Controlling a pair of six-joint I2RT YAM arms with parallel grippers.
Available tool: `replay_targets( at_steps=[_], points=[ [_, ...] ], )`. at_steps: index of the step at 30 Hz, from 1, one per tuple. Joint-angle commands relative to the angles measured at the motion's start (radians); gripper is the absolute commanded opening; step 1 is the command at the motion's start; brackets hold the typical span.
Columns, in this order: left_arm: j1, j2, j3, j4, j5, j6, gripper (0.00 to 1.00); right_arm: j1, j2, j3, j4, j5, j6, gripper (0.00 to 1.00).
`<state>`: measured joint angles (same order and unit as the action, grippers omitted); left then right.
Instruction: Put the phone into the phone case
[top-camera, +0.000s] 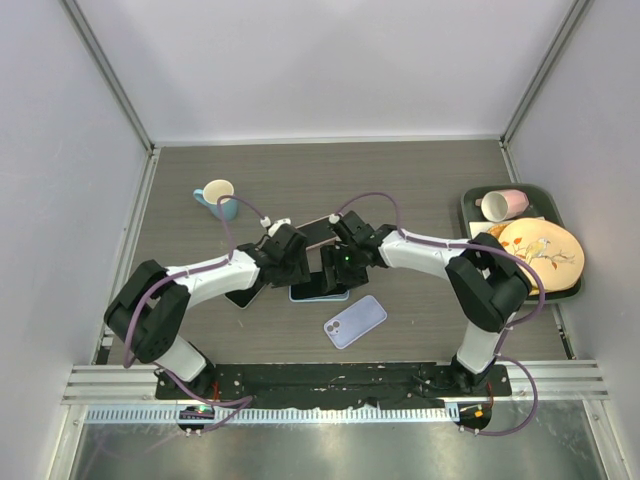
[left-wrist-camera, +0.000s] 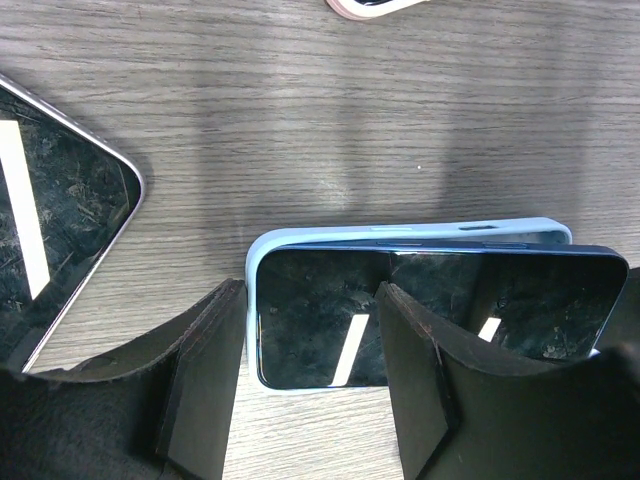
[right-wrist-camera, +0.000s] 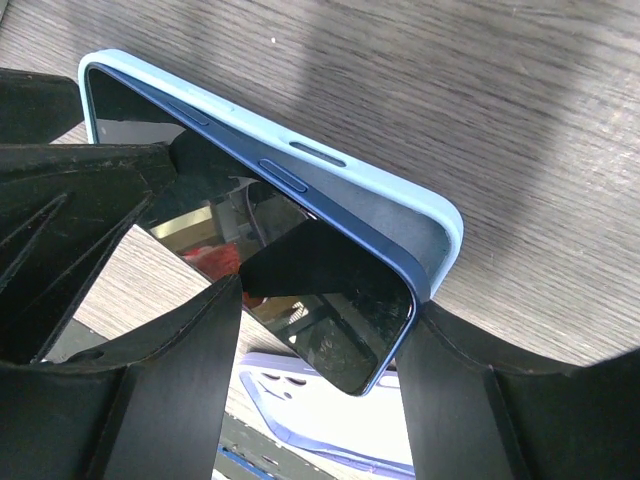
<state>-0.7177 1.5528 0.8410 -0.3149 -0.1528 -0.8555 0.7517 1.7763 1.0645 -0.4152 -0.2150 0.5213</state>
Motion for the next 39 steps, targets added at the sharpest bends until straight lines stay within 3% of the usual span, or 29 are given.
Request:
replay_targets(
  at_steps=[1, 17, 24, 39],
  points=[
    [-0.009, -0.017, -0.014, -0.015, 0.050, 0.009, 0.58, 0.080, 0.121, -0.029, 0.001, 0.031, -0.075, 0.63],
    [-0.011, -0.023, 0.004, -0.084, -0.004, 0.035, 0.58, 0.103, 0.114, -0.008, -0.092, 0.132, -0.089, 0.66],
    [-0.011, 0.007, 0.018, -0.133, -0.071, 0.027, 0.57, 0.133, 0.028, -0.003, -0.094, 0.163, -0.095, 0.72],
    [-0.012, 0.084, 0.020, -0.162, -0.097, 0.019, 0.56, 0.141, -0.090, 0.049, -0.106, 0.126, -0.107, 0.73]
  ],
)
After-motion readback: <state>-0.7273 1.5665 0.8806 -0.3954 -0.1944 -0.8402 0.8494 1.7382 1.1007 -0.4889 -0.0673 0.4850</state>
